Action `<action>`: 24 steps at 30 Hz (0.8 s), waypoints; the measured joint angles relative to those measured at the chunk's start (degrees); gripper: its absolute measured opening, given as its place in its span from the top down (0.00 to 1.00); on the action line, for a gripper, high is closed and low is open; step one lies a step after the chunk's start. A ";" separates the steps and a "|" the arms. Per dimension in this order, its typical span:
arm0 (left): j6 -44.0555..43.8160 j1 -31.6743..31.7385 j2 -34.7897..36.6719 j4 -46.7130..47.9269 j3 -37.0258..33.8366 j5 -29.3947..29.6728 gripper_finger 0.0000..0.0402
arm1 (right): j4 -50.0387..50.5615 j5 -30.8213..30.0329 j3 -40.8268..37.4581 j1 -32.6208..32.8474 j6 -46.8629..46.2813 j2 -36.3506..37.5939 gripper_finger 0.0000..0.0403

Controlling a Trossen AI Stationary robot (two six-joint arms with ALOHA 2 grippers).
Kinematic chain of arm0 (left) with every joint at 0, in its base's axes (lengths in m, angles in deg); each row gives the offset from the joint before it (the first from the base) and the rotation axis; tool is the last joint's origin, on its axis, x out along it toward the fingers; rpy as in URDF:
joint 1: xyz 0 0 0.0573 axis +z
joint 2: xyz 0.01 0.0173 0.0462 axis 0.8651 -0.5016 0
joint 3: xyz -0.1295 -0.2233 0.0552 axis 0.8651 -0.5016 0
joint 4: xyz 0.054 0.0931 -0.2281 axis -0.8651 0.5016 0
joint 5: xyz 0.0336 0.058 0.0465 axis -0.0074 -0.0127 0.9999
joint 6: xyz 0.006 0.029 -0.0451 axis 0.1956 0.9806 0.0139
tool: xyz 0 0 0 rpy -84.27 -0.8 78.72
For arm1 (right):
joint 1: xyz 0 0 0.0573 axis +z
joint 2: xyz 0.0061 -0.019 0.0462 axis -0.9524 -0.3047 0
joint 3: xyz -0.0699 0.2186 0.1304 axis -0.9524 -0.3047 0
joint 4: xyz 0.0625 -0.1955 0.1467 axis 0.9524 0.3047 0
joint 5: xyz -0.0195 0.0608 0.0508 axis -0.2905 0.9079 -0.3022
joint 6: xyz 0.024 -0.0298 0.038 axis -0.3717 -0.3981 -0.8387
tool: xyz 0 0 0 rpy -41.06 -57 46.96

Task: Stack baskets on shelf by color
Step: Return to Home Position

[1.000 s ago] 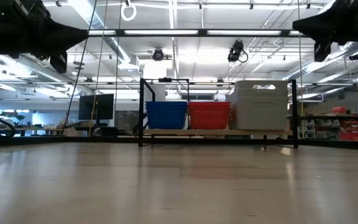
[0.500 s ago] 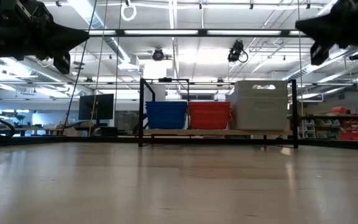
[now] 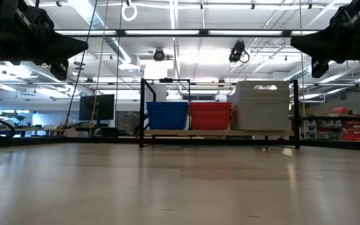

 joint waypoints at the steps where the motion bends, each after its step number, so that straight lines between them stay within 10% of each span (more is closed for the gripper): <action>1: 0.01 0.02 0.00 0.77 0.00 0.04 0.99 | 0.60 0.16 0.00 0.05 -0.52 0.00 0.99; 9: -5.79 0.00 -0.09 6.41 -0.02 -0.21 0.98 | 1.30 -0.11 0.00 0.50 -2.02 -0.11 0.99; 24: 19.52 0.00 -0.09 6.32 -0.02 3.19 0.96 | 1.29 -0.07 0.00 0.48 0.85 -0.11 0.96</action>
